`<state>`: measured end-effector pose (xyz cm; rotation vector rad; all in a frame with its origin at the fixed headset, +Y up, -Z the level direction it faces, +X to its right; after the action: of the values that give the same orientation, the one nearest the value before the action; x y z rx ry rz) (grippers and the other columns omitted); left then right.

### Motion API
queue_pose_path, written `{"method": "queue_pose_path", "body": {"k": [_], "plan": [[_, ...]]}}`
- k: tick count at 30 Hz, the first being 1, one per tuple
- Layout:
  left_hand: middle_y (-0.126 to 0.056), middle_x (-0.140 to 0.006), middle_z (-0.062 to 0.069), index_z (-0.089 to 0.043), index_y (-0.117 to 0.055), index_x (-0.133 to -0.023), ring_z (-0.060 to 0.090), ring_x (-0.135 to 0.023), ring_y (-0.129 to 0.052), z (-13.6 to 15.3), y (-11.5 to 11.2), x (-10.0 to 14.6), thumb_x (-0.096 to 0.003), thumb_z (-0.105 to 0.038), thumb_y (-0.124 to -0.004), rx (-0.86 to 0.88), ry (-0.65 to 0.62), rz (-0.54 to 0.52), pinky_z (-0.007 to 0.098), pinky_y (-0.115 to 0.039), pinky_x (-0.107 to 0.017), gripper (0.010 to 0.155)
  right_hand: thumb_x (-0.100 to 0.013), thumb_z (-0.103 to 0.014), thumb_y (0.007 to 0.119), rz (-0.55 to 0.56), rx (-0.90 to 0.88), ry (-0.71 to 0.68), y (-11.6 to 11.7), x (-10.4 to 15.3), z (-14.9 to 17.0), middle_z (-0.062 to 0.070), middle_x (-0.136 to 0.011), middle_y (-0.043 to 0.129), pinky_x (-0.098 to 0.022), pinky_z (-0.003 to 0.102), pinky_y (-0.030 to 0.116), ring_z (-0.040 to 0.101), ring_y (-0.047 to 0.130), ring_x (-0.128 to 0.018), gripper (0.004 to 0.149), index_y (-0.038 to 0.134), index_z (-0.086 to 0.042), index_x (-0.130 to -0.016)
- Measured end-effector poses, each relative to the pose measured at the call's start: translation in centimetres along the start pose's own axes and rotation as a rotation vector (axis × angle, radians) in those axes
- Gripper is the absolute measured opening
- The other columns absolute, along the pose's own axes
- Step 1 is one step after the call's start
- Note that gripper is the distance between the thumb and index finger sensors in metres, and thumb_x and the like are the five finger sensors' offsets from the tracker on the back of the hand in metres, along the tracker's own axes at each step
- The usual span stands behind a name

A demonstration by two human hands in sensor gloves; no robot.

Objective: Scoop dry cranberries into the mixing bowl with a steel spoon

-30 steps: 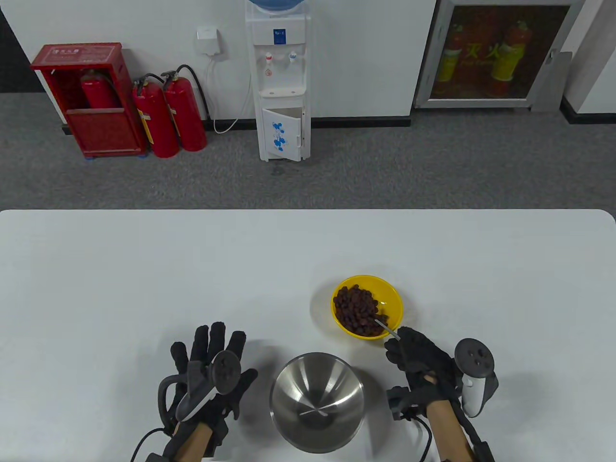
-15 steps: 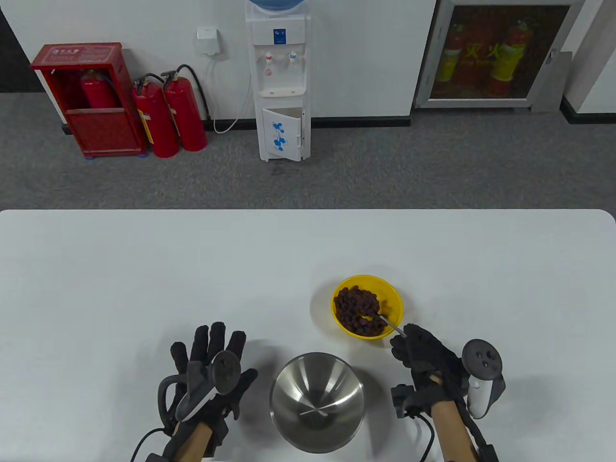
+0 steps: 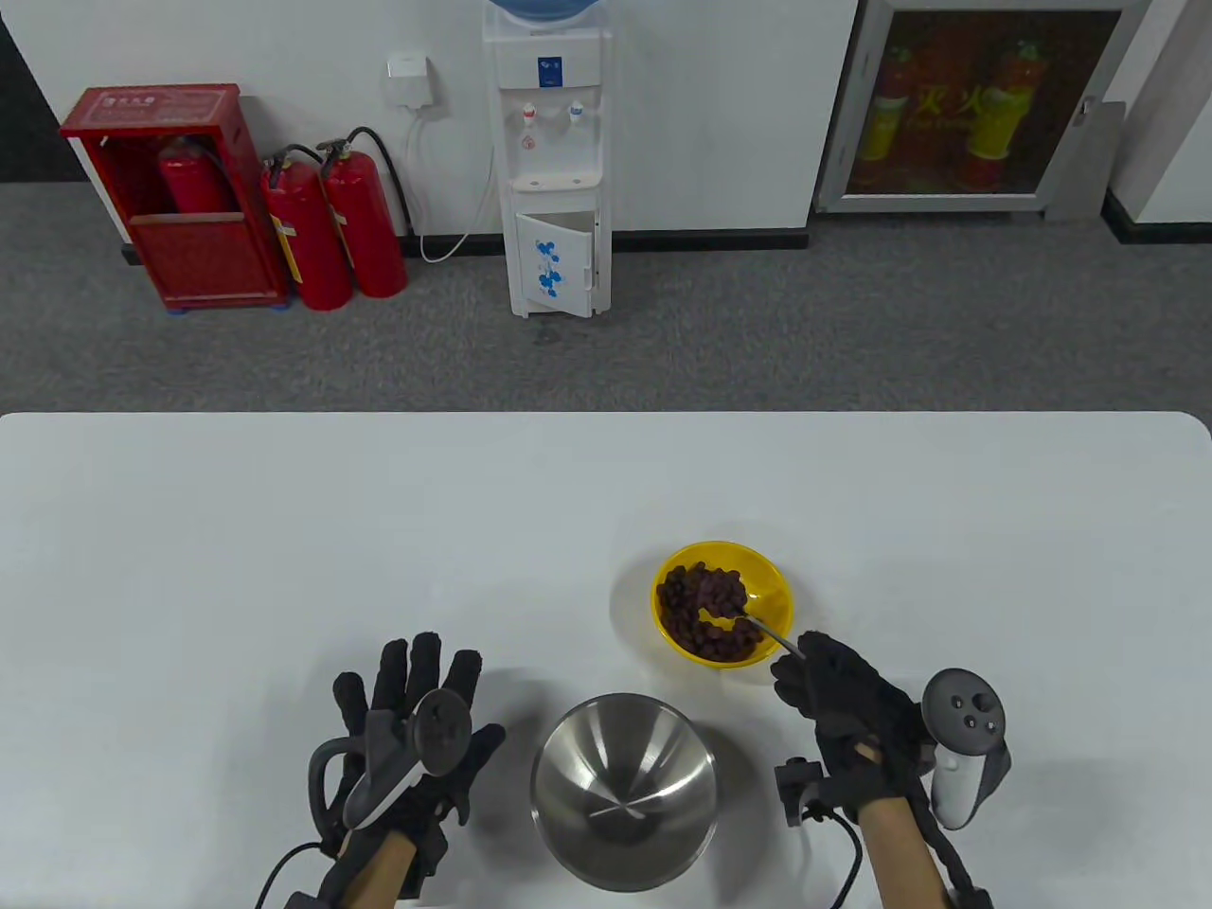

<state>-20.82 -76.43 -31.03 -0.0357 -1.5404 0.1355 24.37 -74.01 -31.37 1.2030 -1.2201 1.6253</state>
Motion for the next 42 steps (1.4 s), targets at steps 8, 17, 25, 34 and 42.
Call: {"method": "queue_pose_path", "body": {"k": [8, 17, 25, 34, 42], "plan": [[-0.006, -0.122, -0.009, -0.053, -0.02, -0.106, 0.028, -0.116, -0.007, -0.1, 0.0, 0.0, -0.0398, -0.076, -0.057, -0.004, -0.002, 0.004, 0.07, -0.004, -0.071, 0.079, -0.047, -0.034, 0.081, -0.04, -0.003, -0.064, -0.4, 2.0, -1.5, -0.002, -0.064, 0.104, -0.042, 0.043, 0.087, 0.021, 0.109, -0.052, 0.045, 0.085, -0.004, -0.08], [-0.006, -0.122, -0.009, -0.053, -0.02, -0.106, 0.028, -0.116, -0.007, 0.0, 0.0, 0.0, -0.0397, -0.076, -0.057, -0.005, 0.001, 0.002, 0.071, -0.004, -0.071, 0.079, -0.046, -0.034, 0.083, -0.118, -0.037, -0.133, -0.1, 3.8, -3.4, -0.001, -0.06, 0.106, -0.039, 0.043, 0.089, 0.022, 0.111, -0.048, 0.044, 0.088, -0.003, -0.077], [-0.006, -0.122, -0.009, -0.053, -0.02, -0.106, 0.028, -0.116, -0.007, 0.0, 0.0, 0.0, -0.0398, -0.076, -0.057, -0.008, 0.006, -0.001, 0.071, -0.004, -0.071, 0.079, -0.046, -0.034, 0.084, -0.185, -0.063, -0.164, 0.7, 4.7, -4.2, -0.001, -0.057, 0.108, -0.035, 0.043, 0.09, 0.022, 0.112, -0.043, 0.043, 0.09, -0.002, -0.074], [-0.007, -0.122, -0.009, -0.053, -0.02, -0.106, 0.028, -0.117, -0.008, 0.0, 0.0, 0.1, -0.0395, -0.076, -0.057, -0.008, -0.004, -0.005, 0.07, -0.004, -0.071, 0.079, -0.046, -0.034, 0.083, -0.268, -0.017, -0.225, 1.6, 4.7, -4.3, -0.001, -0.058, 0.107, -0.037, 0.044, 0.088, 0.024, 0.11, -0.045, 0.042, 0.091, -0.005, -0.075], [-0.007, -0.122, -0.009, -0.053, -0.02, -0.106, 0.028, -0.116, -0.008, 0.0, 0.0, 0.1, -0.0395, -0.076, -0.057, -0.007, -0.006, -0.008, 0.07, -0.004, -0.071, 0.079, -0.047, -0.033, 0.082, -0.327, 0.085, -0.266, 2.4, 4.7, -4.4, 0.0, -0.066, 0.104, -0.04, 0.047, 0.085, 0.026, 0.107, -0.052, 0.041, 0.089, -0.01, -0.08]]}}
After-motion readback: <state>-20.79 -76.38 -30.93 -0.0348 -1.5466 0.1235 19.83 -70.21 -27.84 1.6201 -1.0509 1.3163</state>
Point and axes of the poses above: the tracker on the back of each hand, its own z axis roughly to the little-finger side, its own x axis roughly from the fingertips to the wrist, y = z × x, the point moved 3 cm from there along -x, roughly from the wrist to the fingertips
